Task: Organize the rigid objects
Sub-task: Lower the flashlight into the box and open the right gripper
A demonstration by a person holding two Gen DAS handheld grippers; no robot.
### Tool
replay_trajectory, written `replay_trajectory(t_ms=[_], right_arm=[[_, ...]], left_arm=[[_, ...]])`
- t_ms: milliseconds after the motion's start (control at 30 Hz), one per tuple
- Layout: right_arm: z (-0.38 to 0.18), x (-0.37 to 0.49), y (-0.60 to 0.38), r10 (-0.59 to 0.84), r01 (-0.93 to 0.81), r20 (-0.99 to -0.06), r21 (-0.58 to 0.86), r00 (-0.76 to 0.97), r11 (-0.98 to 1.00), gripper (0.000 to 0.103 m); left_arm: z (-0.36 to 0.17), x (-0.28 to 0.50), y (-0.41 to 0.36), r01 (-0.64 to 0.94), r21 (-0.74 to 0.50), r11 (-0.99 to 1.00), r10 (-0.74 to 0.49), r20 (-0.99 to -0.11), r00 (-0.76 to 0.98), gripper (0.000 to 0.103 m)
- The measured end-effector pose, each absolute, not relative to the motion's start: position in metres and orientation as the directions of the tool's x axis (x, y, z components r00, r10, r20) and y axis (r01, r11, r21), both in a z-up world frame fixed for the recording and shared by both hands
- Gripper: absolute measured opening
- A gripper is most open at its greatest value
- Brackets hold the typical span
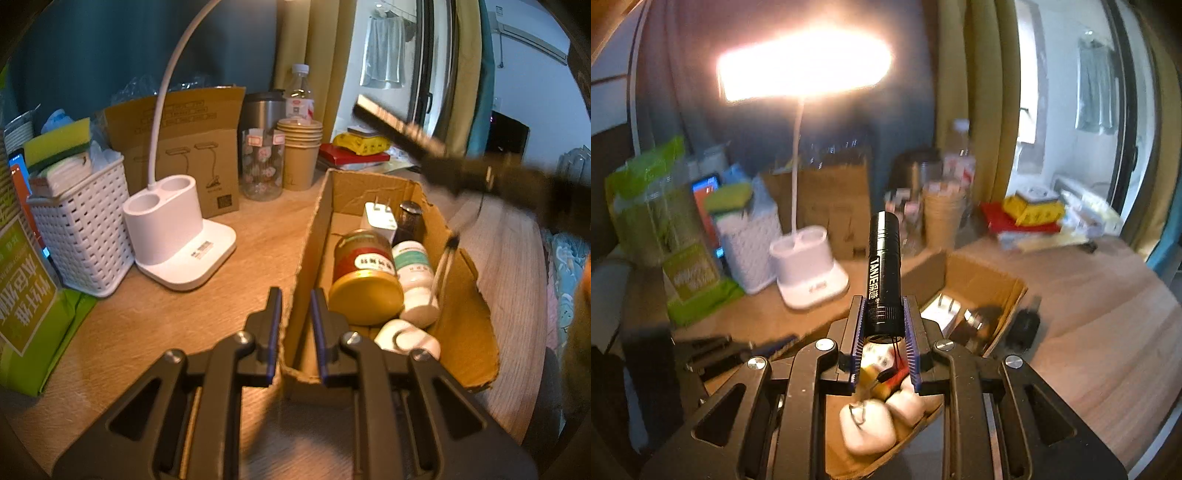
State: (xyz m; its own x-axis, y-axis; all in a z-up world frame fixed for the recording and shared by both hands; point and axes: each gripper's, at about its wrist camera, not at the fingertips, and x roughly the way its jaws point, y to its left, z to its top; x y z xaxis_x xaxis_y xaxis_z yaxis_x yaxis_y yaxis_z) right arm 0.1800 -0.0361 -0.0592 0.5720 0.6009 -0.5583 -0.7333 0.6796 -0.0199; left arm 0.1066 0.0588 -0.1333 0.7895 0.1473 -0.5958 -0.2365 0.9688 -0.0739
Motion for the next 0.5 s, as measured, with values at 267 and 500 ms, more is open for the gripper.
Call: replay_trajectory(t_ms=[267,500], right_arm=[[-0.092,0.172,-0.036,0.597,-0.759,-0.627,0.014,0.5,0.651,0.021],[-0.107,0.162,-0.038,0.607,-0.791,-0.665,0.039,0.436,0.61,0.021]], left_arm=[[-0.133,0.107,0.059,-0.236,-0.075,0.969,0.146,-0.596,0.79,0.017],[-0.134,0.106,0.059,-0.237,-0.077,0.968,0.145,-0.597,0.789,0.017]])
